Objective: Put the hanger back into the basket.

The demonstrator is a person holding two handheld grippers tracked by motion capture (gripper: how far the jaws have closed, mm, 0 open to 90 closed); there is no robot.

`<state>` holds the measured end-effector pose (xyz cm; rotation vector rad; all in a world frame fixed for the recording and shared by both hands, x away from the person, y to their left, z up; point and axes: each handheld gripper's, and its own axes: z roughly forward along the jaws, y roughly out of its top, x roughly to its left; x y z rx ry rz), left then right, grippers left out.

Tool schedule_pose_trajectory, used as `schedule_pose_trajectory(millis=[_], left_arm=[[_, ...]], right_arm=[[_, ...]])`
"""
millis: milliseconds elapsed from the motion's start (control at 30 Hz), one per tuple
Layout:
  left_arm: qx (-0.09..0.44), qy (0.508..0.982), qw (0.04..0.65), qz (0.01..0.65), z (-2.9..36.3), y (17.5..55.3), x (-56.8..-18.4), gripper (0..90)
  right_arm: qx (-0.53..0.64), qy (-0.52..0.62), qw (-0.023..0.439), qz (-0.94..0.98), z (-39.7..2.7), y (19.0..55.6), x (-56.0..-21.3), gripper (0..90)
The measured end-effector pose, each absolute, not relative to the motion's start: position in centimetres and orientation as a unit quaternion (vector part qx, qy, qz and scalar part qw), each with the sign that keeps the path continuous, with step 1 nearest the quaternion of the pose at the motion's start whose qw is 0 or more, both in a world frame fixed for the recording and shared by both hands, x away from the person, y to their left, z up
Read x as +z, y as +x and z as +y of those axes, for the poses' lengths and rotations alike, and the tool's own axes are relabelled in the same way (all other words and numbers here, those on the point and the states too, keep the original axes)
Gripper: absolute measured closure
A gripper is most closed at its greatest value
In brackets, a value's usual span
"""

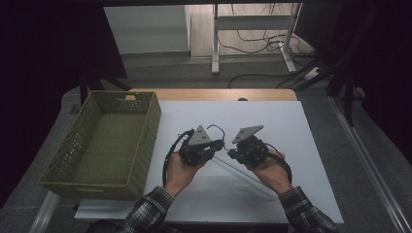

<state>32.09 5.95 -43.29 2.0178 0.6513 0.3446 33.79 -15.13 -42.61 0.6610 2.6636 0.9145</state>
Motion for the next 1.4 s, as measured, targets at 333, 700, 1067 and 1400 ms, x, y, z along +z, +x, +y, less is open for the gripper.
schedule_pose_trajectory(millis=[333, 700, 1067, 1400], left_arm=[[0.063, 0.88, 0.411, 0.23, 10.4, 33.6, -42.2, 31.7], [0.045, 0.921, 0.346, 0.171, 9.8, 34.1, -41.6, 54.4], [-0.028, 0.944, 0.307, 0.115, 8.5, 34.7, -41.4, 75.1], [-0.05, 0.94, 0.317, 0.113, 8.3, 33.6, -41.5, 87.9]], right_arm=[[0.341, 0.207, 0.074, 0.914, -16.6, 33.5, -41.2, 86.6], [0.347, 0.175, 0.03, 0.921, -16.5, 32.8, -40.7, 86.6], [0.346, 0.14, 0.005, 0.928, -16.4, 32.6, -40.8, 86.5], [0.333, 0.137, 0.021, 0.933, -16.7, 32.8, -40.9, 83.3]])
